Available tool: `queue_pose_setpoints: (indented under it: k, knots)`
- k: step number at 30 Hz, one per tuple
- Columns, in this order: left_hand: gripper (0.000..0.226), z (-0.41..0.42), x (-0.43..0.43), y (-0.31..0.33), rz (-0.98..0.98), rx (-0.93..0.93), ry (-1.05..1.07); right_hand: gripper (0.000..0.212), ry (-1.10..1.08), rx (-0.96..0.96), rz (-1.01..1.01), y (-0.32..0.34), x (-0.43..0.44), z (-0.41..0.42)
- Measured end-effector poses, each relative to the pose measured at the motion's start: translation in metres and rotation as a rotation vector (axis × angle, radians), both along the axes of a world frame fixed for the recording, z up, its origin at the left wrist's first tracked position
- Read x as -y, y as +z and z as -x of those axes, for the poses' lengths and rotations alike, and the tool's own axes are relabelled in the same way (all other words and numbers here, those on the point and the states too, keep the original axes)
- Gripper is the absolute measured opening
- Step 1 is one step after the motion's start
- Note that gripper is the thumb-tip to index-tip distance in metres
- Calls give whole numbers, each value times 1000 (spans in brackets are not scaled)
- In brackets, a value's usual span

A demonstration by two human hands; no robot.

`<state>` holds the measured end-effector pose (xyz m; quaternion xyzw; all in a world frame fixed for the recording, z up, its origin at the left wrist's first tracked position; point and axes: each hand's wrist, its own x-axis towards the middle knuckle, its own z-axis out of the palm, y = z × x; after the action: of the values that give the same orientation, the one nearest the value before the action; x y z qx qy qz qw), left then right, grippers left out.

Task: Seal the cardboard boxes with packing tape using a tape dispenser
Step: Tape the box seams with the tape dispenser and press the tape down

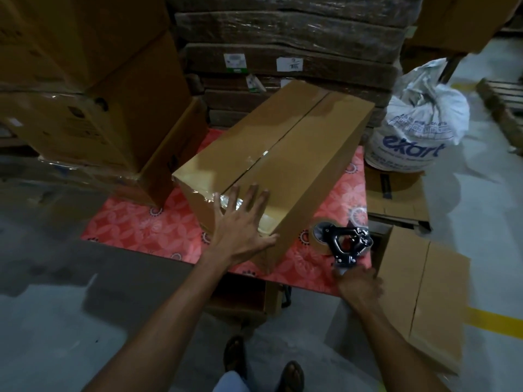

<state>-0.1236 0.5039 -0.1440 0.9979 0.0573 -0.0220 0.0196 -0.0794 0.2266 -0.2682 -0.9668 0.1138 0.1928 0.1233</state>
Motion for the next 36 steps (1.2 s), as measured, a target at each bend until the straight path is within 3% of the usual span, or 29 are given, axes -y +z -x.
queue_pose_setpoints:
  k: [2,3,6,8,10,13,16,20,24,27,29,31,34,36]
  knots:
    - [104,4,-5,5,124,31,-30,60,89,305,140,41,-14,-7]
    - [99,4,-12,7,236,87,-26,46,169,482,87,68,-30,-8]
    - [78,-8,-55,4,408,308,160,15,566,780,-342,132,-115,-10]
    - [69,-22,-91,-4,274,266,276,28,881,817,-354,139,-180,-6]
    - [67,-35,-118,-10,157,215,305,53,1050,740,-172,131,-223,3]
    - [78,-51,-139,-9,190,210,328,65,1073,684,9,122,-234,10]
    - [86,-60,-149,-8,203,196,336,69,1060,712,57,110,-226,15]
    - [99,-73,-159,2,238,152,401,80,982,738,57,101,-211,29]
    - [92,-83,-178,10,319,119,401,56,847,793,-41,90,-203,42]
    - [81,-81,-181,13,344,146,381,50,444,745,-351,79,-202,59]
    - [79,-77,-177,14,391,137,399,63,86,607,-670,85,-210,68]
    - [82,-69,-171,16,416,126,417,80,-101,564,-923,94,-217,71]
    - [88,-49,-172,19,303,88,408,94,-280,585,-1039,101,-210,65]
    - [87,-44,-184,20,326,42,427,96,-411,614,-1072,105,-193,55]
